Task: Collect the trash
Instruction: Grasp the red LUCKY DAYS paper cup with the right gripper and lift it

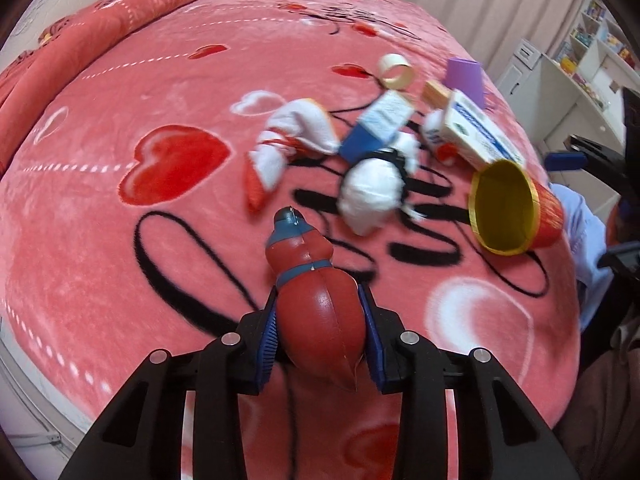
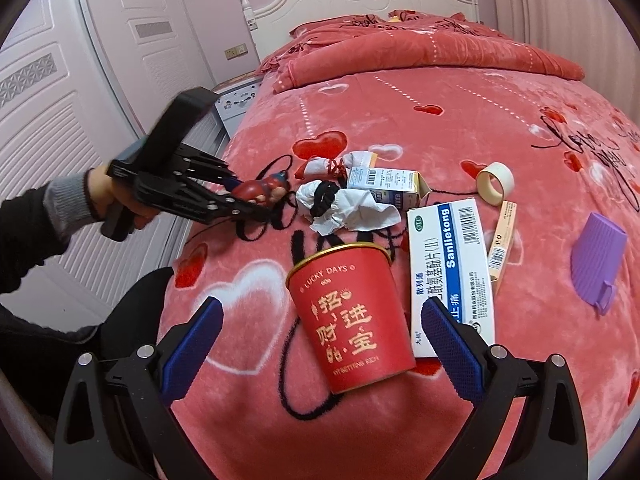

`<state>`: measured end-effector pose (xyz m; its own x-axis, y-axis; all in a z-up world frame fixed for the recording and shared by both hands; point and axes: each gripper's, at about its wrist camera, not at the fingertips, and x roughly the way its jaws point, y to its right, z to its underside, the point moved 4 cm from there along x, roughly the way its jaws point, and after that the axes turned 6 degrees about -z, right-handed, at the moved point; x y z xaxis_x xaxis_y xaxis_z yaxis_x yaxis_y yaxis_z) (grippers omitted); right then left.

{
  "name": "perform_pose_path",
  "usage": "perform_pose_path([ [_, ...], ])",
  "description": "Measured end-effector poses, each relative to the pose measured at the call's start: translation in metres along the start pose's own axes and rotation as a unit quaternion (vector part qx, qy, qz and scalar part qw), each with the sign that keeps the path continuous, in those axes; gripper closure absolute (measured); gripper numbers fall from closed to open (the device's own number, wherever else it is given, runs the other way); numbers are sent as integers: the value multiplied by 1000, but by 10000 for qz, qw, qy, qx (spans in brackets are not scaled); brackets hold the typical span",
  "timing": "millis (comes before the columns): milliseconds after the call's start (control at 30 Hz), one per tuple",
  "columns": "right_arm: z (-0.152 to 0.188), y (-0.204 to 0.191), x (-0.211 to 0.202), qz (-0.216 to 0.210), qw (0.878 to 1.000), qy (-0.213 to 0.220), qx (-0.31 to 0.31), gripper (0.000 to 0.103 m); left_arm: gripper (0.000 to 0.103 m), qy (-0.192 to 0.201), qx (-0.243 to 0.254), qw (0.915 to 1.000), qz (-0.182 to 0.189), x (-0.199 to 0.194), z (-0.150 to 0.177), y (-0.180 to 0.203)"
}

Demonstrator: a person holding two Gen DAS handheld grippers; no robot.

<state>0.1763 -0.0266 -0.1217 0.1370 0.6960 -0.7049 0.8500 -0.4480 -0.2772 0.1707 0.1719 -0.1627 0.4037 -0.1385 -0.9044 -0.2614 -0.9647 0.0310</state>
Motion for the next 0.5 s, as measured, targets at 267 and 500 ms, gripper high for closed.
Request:
perform_pose_path([
  [267, 6, 7, 3, 57, 9997, -40, -233, 15, 64, 46, 134, 9994, 330, -20, 5, 48],
  [500, 8, 11, 5, 122, 9991, -149, -365, 15, 65, 58, 365, 9974, 626, -18, 0, 79],
])
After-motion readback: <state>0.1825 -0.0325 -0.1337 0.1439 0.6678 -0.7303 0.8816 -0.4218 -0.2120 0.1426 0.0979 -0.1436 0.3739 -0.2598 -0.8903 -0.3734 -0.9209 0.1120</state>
